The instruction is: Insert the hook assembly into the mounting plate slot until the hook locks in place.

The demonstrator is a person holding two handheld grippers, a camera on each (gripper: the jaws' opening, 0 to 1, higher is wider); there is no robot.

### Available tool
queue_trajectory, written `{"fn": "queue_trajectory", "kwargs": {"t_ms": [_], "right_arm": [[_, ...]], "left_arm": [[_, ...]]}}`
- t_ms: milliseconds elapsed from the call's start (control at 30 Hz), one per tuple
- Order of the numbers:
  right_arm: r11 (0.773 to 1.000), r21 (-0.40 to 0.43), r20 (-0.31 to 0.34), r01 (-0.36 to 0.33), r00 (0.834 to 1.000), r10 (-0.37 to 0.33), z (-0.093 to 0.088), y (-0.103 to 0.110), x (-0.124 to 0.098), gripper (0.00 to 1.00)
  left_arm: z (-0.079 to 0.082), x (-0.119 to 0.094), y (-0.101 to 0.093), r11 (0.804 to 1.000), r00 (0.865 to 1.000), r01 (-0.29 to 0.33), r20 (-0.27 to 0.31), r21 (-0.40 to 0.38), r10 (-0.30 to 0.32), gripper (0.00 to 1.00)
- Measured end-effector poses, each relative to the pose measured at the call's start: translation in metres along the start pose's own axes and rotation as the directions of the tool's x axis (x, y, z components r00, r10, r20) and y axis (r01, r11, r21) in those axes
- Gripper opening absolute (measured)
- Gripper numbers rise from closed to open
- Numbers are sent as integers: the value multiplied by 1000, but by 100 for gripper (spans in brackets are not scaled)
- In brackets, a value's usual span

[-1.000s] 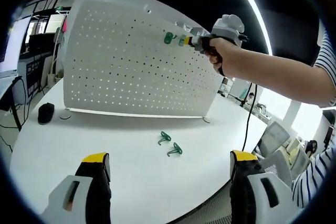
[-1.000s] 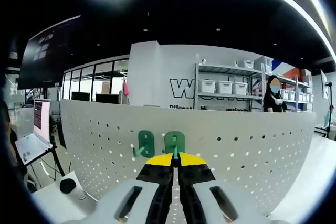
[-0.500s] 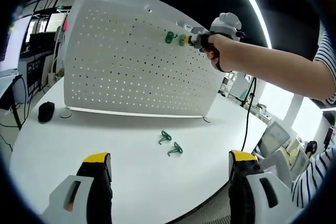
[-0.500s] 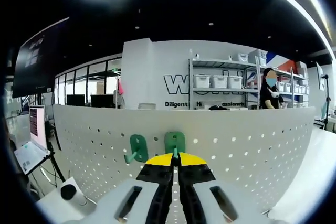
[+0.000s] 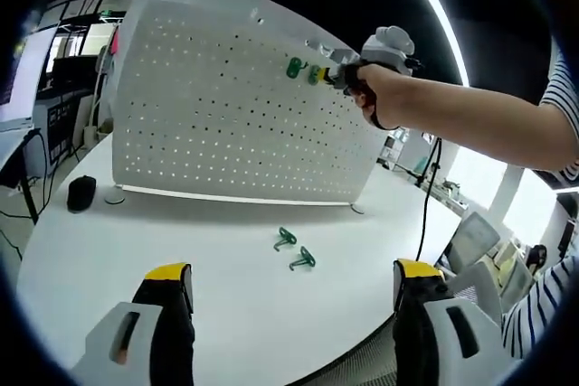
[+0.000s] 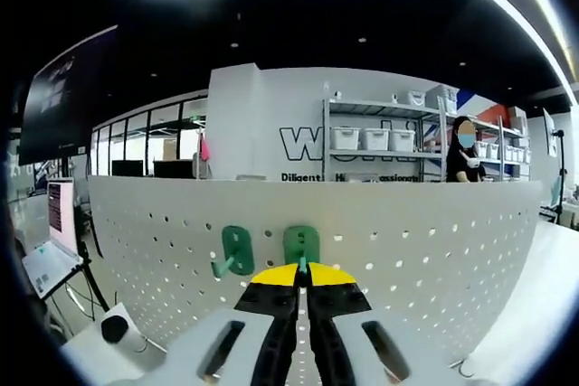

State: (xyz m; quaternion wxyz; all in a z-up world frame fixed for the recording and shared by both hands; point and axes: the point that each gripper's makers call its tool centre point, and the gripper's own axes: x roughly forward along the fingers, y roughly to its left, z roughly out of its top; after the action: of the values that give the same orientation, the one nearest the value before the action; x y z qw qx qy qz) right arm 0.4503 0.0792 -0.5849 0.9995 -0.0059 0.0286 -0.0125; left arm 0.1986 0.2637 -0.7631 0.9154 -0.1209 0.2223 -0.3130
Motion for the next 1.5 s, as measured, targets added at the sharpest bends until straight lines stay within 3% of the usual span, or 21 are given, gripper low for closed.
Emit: {"fn": "queue_trajectory", "kwargs": {"t_ms": [200,267,333,500,600,667,900,1133,1233,1367,1500], "right_arm": [[1000,13,-5,7,1000,-7,-2,-2,2,0],[997,74,-1,-1,1000,1,-2,-3,4,0],[999,36,-7,-1,1000,1,-2,-3,4,0],[1000,31,-25,-3,1000,4,-3,-3,4,0],[999,44,-43,-1,999,3,-6,-6,8,11],[999,53,-46,-10,999,13,-5,-6,7,13],[999,41,-21,-29,999,30,12,-11,-13,16],[999,33,-13,-30,999,30,18,-19,-31,18],[996,67,14,-64,998,63,22,-19,-41,21],[996,47,4,-78,997,78,16,-22,-53,22],[997,7,-26,-78,997,78,0,-32,-69,26]], "left_arm": [[0,1,0,1000,1000,0,-3,0,0,94],[0,1,0,1000,1000,-2,-3,-3,2,94],[0,1,1,1000,1000,-3,-2,-1,3,94],[0,1,0,1000,1000,-1,-2,5,1,94],[-1,1,0,1000,1000,1,-2,2,-1,94],[-1,1,0,1000,1000,0,-2,2,0,94],[-1,1,-1,1000,1000,2,-4,18,-2,93],[-4,0,-5,999,1000,11,-17,42,-10,93],[-3,-1,-8,998,1000,14,-12,60,-13,93],[-6,0,-14,994,999,26,-30,110,-23,93],[-8,2,-15,992,999,35,-44,125,-29,94]]}}
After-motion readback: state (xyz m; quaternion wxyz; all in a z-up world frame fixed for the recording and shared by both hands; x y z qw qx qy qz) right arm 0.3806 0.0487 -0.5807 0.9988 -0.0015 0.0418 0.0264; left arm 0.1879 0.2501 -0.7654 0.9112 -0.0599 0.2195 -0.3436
